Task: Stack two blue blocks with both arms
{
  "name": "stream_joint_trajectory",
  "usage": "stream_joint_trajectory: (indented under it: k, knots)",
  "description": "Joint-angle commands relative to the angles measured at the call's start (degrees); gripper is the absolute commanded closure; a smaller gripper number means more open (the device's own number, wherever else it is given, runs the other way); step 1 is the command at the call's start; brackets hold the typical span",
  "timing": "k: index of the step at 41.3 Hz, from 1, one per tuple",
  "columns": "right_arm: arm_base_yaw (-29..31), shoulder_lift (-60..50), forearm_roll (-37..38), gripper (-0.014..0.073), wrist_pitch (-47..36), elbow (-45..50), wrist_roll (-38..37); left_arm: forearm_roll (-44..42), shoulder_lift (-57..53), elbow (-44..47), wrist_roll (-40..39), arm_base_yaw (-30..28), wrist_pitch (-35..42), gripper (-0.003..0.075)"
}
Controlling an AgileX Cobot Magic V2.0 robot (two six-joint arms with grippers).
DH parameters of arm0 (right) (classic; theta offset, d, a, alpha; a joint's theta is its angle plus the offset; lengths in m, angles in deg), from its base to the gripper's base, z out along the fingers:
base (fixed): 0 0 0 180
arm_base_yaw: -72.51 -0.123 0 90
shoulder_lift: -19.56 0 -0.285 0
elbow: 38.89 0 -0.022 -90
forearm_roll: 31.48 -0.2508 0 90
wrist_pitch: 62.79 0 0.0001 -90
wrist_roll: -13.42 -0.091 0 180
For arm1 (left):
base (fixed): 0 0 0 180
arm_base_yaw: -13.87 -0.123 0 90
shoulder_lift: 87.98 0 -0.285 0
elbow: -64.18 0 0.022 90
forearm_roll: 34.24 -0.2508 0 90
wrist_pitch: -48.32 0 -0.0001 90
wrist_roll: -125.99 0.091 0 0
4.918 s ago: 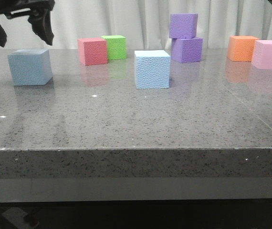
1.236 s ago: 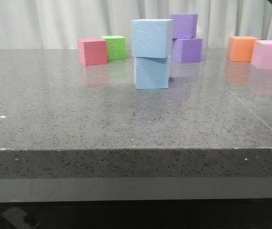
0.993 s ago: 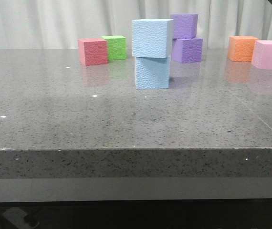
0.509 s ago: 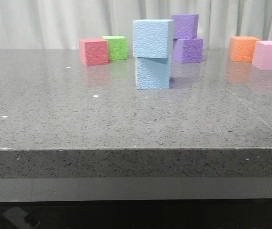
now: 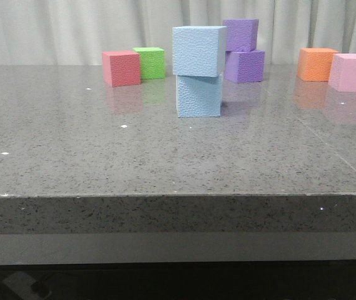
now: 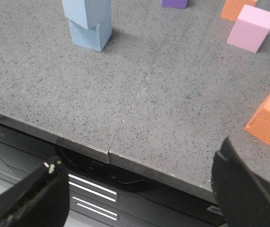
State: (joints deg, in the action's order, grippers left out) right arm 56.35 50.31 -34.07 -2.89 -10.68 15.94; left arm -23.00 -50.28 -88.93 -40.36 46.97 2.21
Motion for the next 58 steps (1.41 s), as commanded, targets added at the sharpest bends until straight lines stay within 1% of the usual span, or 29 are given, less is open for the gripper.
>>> stream_joint_trajectory:
  k: [1, 3, 5, 6, 8, 9, 10, 12, 13, 14, 17, 19, 21, 23, 38, 43, 46, 48, 53, 55, 58]
  knots:
    - [0.30, -0.18, 0.81, -0.0019, -3.13, -1.11, -0.65, 1.22, 0.36, -1.39, -0.71, 0.05, 4.72, 0.0114]
    - [0.30, -0.18, 0.81, -0.0016, -3.13, -1.11, -0.65, 1.22, 0.36, -1.39, -0.71, 0.05, 4.72, 0.0124]
    - [0.30, -0.18, 0.75, 0.0022, -3.13, -1.11, -0.65, 1.22, 0.36, -1.39, -0.71, 0.05, 4.72, 0.0166]
    - [0.30, -0.18, 0.65, 0.0048, -3.13, -1.11, -0.65, 1.22, 0.36, -1.39, -0.71, 0.05, 4.72, 0.0201]
    - [0.30, -0.18, 0.22, 0.0130, -3.13, -1.11, -0.65, 1.22, 0.36, -1.39, -0.71, 0.05, 4.72, 0.0278]
    - [0.30, -0.18, 0.02, 0.0186, -3.13, -1.11, -0.65, 1.22, 0.36, -1.39, -0.71, 0.05, 4.72, 0.0327]
    - [0.30, -0.18, -0.05, 0.0230, -3.13, -1.11, -0.65, 1.22, 0.36, -1.39, -0.71, 0.05, 4.72, 0.0351]
    - [0.30, -0.18, -0.35, 0.0347, -3.18, -1.11, -0.65, 1.22, 0.36, -1.39, -0.71, 0.05, 4.72, 0.0448]
    - [0.30, -0.18, -0.49, 0.0388, -3.18, -1.11, -0.65, 1.22, 0.36, -1.39, -0.71, 0.05, 4.72, 0.0493]
    - [0.30, -0.18, -0.64, 0.0440, -3.18, -1.11, -0.65, 1.22, 0.36, -1.39, -0.71, 0.05, 4.72, 0.0526]
    - [0.30, -0.18, -0.65, 0.0552, -3.18, -1.11, -0.65, 1.22, 0.36, -1.30, -0.71, 0.05, 4.72, 0.0627]
    - [0.30, -0.18, -0.65, 0.0620, -3.18, -1.11, -0.65, 1.22, 0.36, -1.30, -0.71, 0.05, 4.72, 0.0677]
    - [0.30, -0.18, -0.65, 0.0664, -3.12, -1.11, -0.65, 1.22, 0.36, -1.30, -0.71, 0.05, 4.72, 0.0718]
    - [0.30, -0.18, -0.65, 0.0657, -3.05, -1.11, -0.65, 1.22, 0.36, -1.30, -0.71, 0.05, 4.72, 0.0740]
    - [0.30, -0.18, -0.65, 0.0661, -2.89, -1.11, -0.65, 1.22, 0.36, -1.30, -0.71, 0.05, 4.72, 0.0741]
    - [0.30, -0.18, -0.65, 0.0661, -2.89, -1.11, -0.65, 1.10, -0.93, 1.33, -0.71, 0.42, 7.21, 0.0741]
    - [0.30, -0.18, -0.65, 0.0661, -2.89, -1.11, -0.65, 0.34, -2.76, 4.73, -0.54, -2.22, 10.69, 0.0741]
    - [0.30, -0.18, -0.65, 0.0661, -2.89, -1.11, -0.65, -0.90, -4.97, 8.26, -0.54, -5.80, 15.00, 0.0741]
    - [0.30, -0.18, -0.65, 0.0661, -2.89, -1.11, -0.65, -0.47, -12.40, 18.62, -0.26, -15.40, 26.04, 0.0741]
    - [0.30, -0.18, -0.65, 0.0661, -2.89, -1.11, -0.65, -0.48, -14.82, 22.71, -0.26, -19.04, 29.57, 0.0741]
    - [0.30, -0.18, -0.65, 0.0661, -2.89, -1.11, -0.65, -0.48, -18.47, 27.75, -0.26, -23.40, 32.17, 0.0741]
